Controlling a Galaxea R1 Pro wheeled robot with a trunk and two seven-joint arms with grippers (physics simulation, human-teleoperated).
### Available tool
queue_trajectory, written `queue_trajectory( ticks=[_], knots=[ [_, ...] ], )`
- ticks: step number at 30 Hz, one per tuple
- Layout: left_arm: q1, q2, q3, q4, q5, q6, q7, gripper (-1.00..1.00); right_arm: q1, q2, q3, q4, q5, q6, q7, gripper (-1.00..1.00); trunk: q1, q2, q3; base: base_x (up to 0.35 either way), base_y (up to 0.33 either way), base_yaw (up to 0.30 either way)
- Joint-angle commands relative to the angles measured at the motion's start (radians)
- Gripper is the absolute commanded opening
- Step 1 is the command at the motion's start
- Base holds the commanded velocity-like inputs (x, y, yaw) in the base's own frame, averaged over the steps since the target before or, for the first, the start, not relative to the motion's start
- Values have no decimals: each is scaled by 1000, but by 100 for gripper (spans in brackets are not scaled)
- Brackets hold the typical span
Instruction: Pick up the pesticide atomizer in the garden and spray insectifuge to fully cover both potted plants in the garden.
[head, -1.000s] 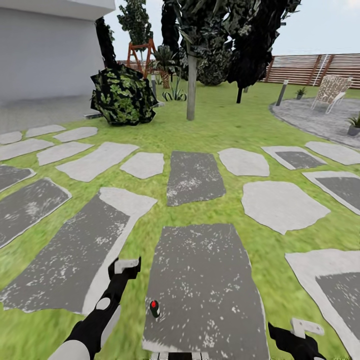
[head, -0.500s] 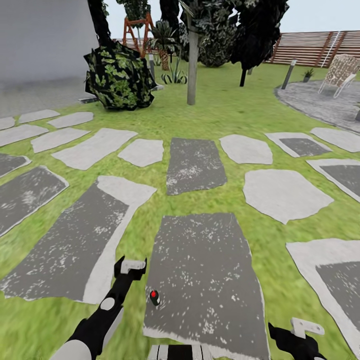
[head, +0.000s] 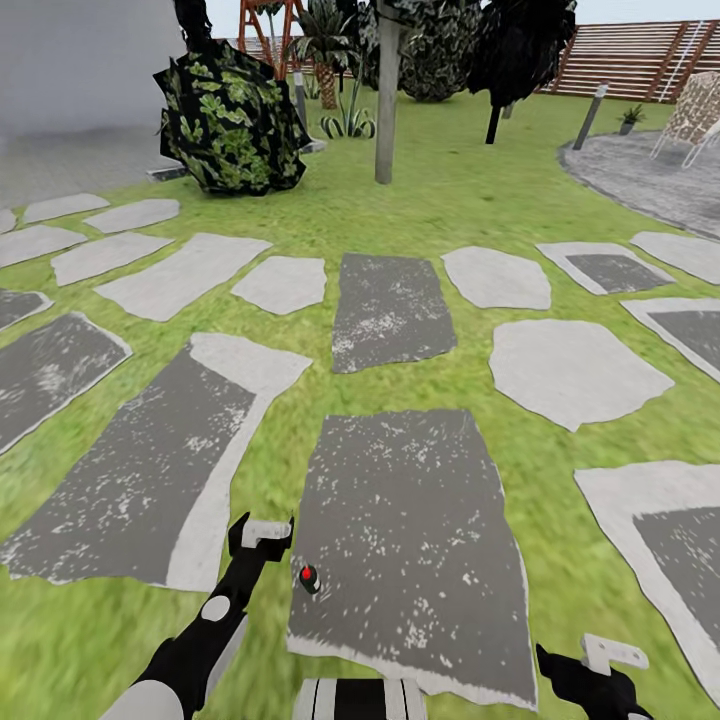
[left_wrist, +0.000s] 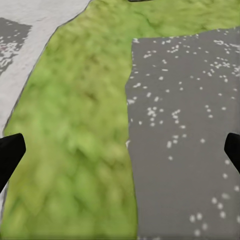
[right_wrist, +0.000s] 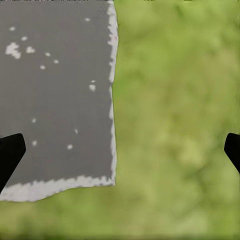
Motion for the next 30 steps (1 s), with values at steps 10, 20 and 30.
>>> queue_trajectory(
  ticks=[10, 20, 30],
  knots=[
    [-1, -12, -1, 1, -5, -3, 4, 100, 0, 0, 0, -4, -1, 5, 0, 100, 0, 0, -1, -118, -117, 0],
    [-1, -14, -1, 1, -4, -3, 4, 100, 0, 0, 0, -16, -1, 5, 0, 100, 0, 0, -3, -268, -150, 35],
    [0, -14, -1, -1, -4, -3, 3, 100, 0, 0, 0, -18, -1, 5, 0, 100, 0, 0, -6, -135, -3, 70]
  ],
)
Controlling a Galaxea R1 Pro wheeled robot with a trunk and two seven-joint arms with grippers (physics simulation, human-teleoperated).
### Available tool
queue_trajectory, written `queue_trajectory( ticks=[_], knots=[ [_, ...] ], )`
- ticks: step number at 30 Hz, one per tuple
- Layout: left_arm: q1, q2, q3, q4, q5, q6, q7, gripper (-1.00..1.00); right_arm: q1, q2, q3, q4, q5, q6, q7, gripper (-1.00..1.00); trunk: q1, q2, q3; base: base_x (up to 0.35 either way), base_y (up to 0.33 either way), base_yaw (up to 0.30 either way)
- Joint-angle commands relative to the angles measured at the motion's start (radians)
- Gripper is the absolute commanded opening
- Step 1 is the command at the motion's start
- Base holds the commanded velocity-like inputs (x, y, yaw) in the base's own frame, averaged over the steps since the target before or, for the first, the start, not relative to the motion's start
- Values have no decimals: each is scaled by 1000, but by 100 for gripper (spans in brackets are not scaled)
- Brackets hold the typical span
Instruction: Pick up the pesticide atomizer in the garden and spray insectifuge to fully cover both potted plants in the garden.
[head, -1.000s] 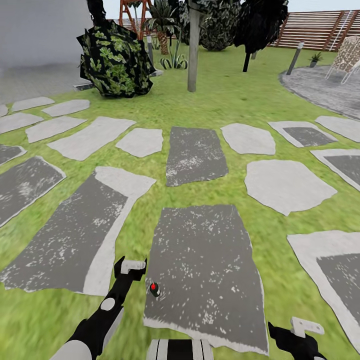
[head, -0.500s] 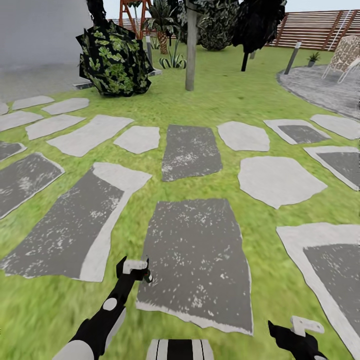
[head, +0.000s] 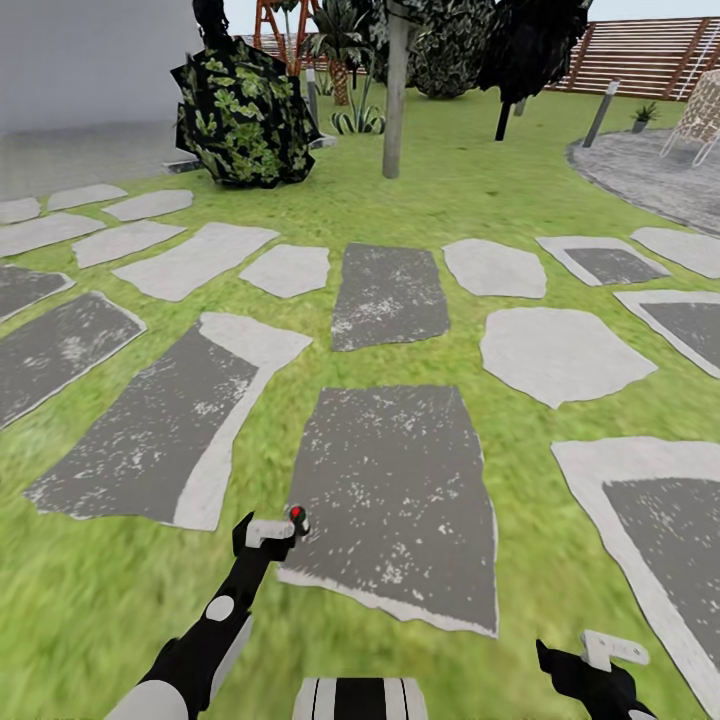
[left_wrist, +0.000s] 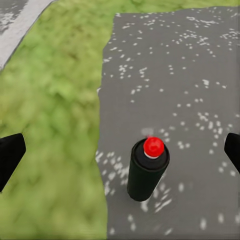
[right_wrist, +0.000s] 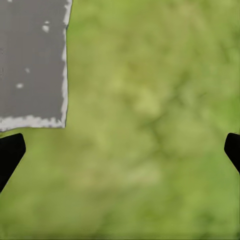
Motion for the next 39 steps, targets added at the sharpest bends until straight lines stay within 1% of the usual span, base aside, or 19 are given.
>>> queue_trajectory(
  ticks=[1, 20, 25, 39],
  knots=[
    [0, 0, -1, 1, -5, -4, 3, 100, 0, 0, 0, -2, -1, 6, 1, 100, 0, 0, -1, -11, 160, 5],
    [0, 0, -1, 1, -6, -3, 3, 100, 0, 0, 0, -1, -1, 6, 2, 100, 0, 0, -1, -1, 19, 0],
    [-1, 0, -1, 1, -6, -3, 3, 100, 0, 0, 0, -1, -1, 6, 1, 100, 2, -1, -23, 0, 0, 59],
    [0, 0, -1, 1, -6, -3, 3, 100, 0, 0, 0, -1, -1, 6, 1, 100, 8, -5, -95, 0, 0, 154]
  ],
)
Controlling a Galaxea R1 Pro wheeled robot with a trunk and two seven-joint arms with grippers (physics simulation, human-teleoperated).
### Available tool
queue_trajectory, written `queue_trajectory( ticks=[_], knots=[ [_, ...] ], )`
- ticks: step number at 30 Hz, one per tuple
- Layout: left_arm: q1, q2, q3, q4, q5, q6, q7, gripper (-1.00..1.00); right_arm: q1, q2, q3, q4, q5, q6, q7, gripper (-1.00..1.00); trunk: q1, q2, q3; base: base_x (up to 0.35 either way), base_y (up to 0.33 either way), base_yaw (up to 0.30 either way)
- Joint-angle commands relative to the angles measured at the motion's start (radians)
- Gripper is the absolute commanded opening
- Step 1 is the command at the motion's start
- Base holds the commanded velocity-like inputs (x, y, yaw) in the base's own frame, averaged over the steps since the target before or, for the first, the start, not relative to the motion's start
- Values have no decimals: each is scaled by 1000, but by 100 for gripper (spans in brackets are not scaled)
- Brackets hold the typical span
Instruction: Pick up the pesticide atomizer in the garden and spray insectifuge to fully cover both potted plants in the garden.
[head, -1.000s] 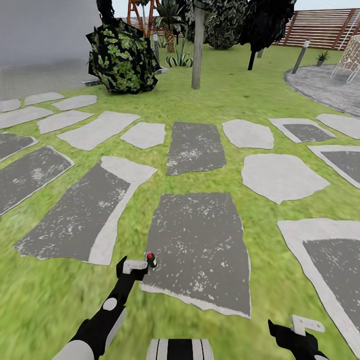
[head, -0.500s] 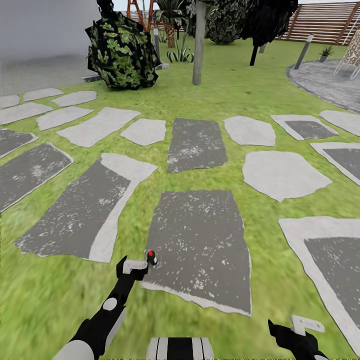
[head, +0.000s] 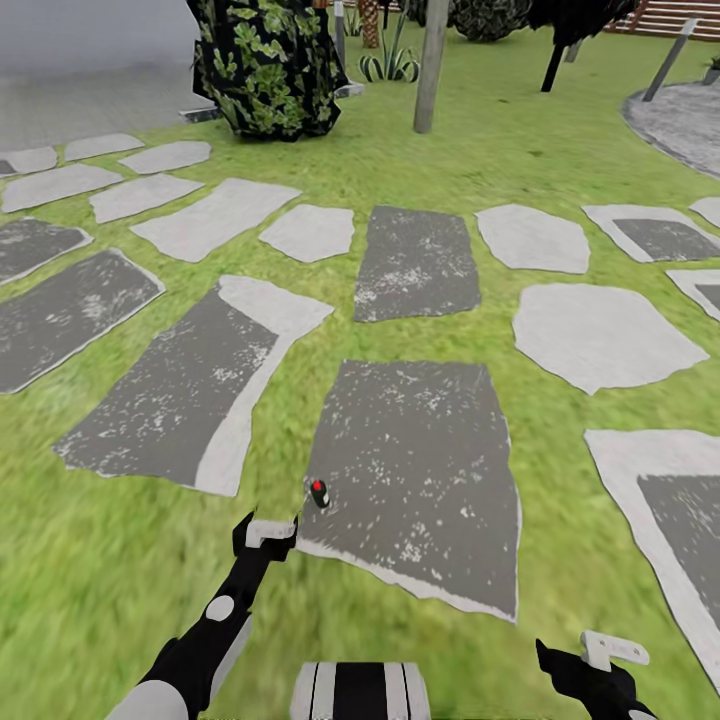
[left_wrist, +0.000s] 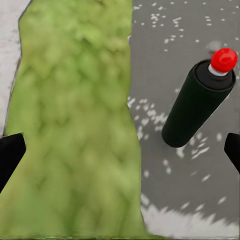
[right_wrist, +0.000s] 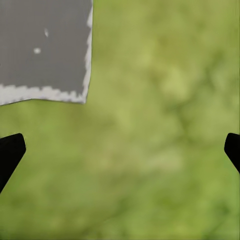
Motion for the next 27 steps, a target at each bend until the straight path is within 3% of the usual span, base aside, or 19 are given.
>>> queue_trajectory(
  ticks=[1, 9, 27],
  knots=[
    [-1, 0, -1, 1, -5, -3, 3, 100, 0, 0, 0, -1, -1, 5, 0, 100, 0, -1, -6, 0, 0, 161],
    [-1, 0, -1, 2, -5, -3, 3, 100, 0, 0, 0, -3, -1, 5, 0, 100, 0, -1, -10, 0, -23, 70],
    [-1, 0, -1, 1, -6, -3, 3, 100, 0, 0, 0, -3, -1, 5, -1, 100, 0, -1, -10, 22, -272, 29]
  ],
)
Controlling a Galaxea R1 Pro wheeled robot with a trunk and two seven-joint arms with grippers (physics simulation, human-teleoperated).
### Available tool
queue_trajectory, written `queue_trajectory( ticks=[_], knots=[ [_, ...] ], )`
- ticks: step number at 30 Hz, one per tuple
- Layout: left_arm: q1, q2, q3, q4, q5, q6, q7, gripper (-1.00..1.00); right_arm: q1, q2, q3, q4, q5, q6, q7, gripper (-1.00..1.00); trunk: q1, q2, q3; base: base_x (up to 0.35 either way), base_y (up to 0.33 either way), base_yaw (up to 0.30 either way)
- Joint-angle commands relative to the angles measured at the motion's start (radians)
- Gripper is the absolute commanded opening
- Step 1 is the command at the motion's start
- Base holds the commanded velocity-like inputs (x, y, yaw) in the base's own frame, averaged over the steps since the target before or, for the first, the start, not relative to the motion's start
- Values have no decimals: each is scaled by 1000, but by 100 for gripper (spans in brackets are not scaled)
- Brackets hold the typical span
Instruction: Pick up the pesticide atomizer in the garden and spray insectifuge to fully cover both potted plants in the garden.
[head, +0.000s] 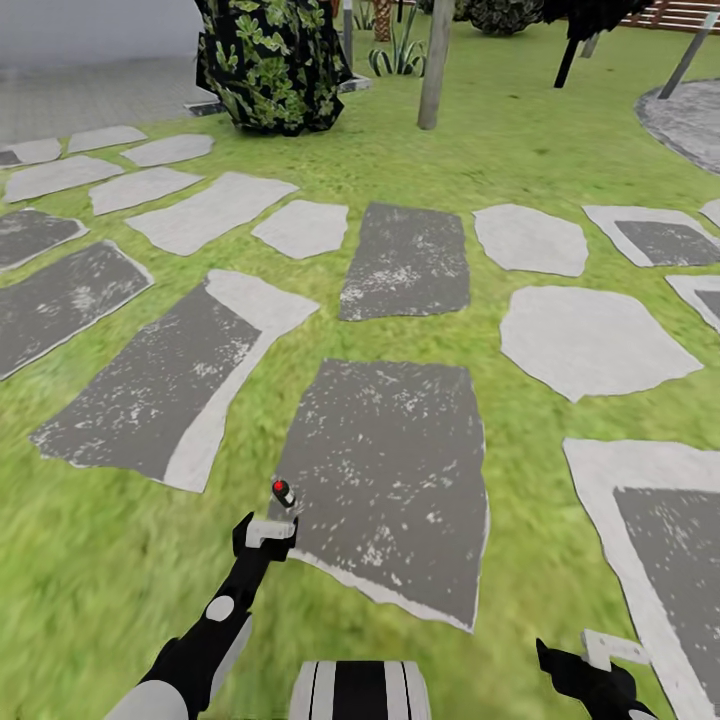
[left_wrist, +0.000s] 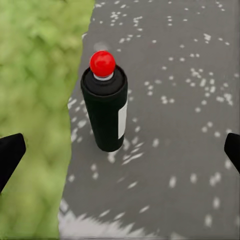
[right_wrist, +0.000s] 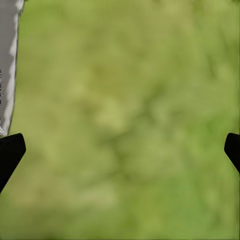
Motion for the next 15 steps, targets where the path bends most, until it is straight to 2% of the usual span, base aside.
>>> queue_trajectory(
  ticks=[1, 6, 15],
  knots=[
    [-1, 0, -1, 1, -5, -3, 3, 100, 0, 0, 0, -1, -1, 5, 1, 100, 0, 0, -1, 3, -76, 213],
    [-1, 0, -1, 1, -5, -3, 3, 100, 0, 0, 0, -1, -1, 5, 1, 100, 0, 0, -1, 1, -25, 214],
    [-1, 0, -1, 1, -5, -4, 3, 100, 0, 0, 1, -1, -1, 5, 1, 100, 0, 0, -1, 0, -2, 35]
  ],
)
